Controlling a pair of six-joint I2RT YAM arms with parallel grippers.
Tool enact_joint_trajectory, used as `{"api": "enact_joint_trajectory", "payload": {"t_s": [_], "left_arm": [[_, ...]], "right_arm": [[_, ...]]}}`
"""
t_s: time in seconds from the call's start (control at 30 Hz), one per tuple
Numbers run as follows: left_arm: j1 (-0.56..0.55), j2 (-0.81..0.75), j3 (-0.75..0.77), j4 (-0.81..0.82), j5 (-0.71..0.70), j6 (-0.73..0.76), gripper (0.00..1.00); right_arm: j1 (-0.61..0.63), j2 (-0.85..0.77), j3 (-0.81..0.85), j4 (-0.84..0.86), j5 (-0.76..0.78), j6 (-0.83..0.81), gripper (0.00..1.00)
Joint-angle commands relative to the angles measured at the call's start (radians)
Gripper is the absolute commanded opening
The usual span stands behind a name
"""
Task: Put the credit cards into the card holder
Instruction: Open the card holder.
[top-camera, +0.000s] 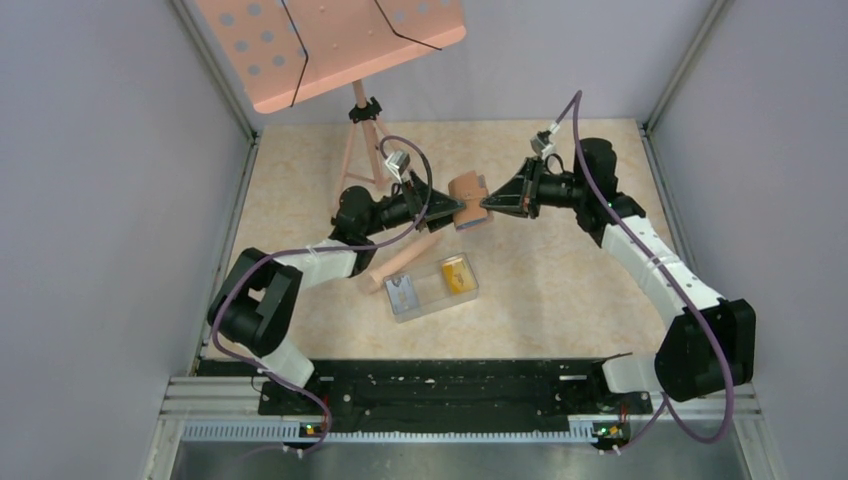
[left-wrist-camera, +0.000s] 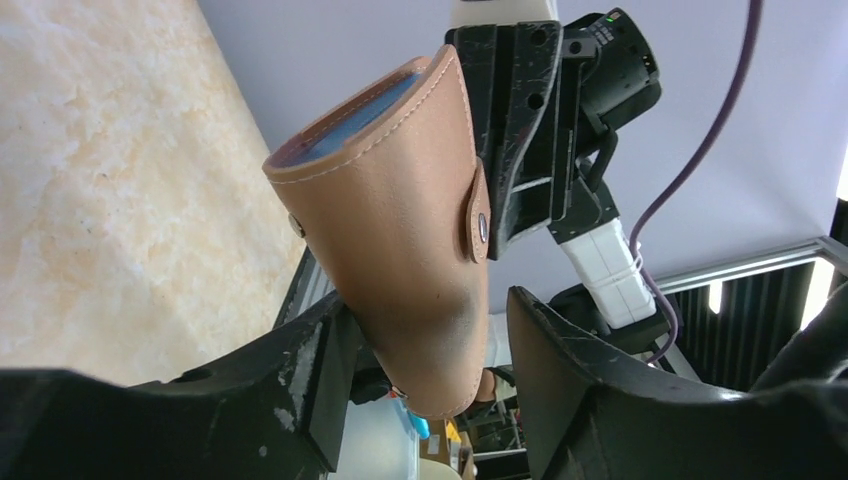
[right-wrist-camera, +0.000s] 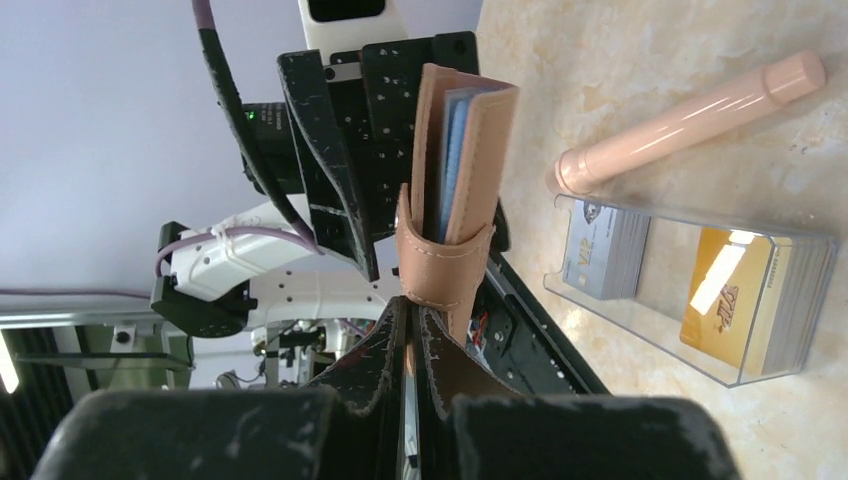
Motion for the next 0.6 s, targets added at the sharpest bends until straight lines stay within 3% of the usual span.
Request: {"api": "enact_joint_trajectory", "payload": {"t_s": [0.0, 0.27, 0.37, 0.5, 0.57], "left_arm": [[-0.012, -0.034, 0.002, 0.149, 0.024, -0.026, 0.56], [-0.013, -0.097, -0.031, 0.019, 0.012, 0.05, 0.08], [-0.013, -0.143, -0.017, -0.154, -0.01, 0.139, 0.0], [-0.013, -0.236, 0.065, -0.645, -0.111, 0.394, 0.0], [-0.019, -0.274, 0.133, -0.909, -0.195, 0.517, 0.0]], "right_arm": [[-0.002, -0.044, -0.026, 0.041, 0.01, -0.003, 0.0], [-0.001, -0.044, -0.052, -0.02, 0.041, -0.062, 0.0], [-0.001, -0.043, -0.039, -0.065, 0.067, -0.096, 0.2], [0.012, -0.044, 0.012, -0.182, 0.144, -0.187, 0.53], [0.038, -0.036, 0.055, -0.276, 0.207, -0.252, 0.64]]}}
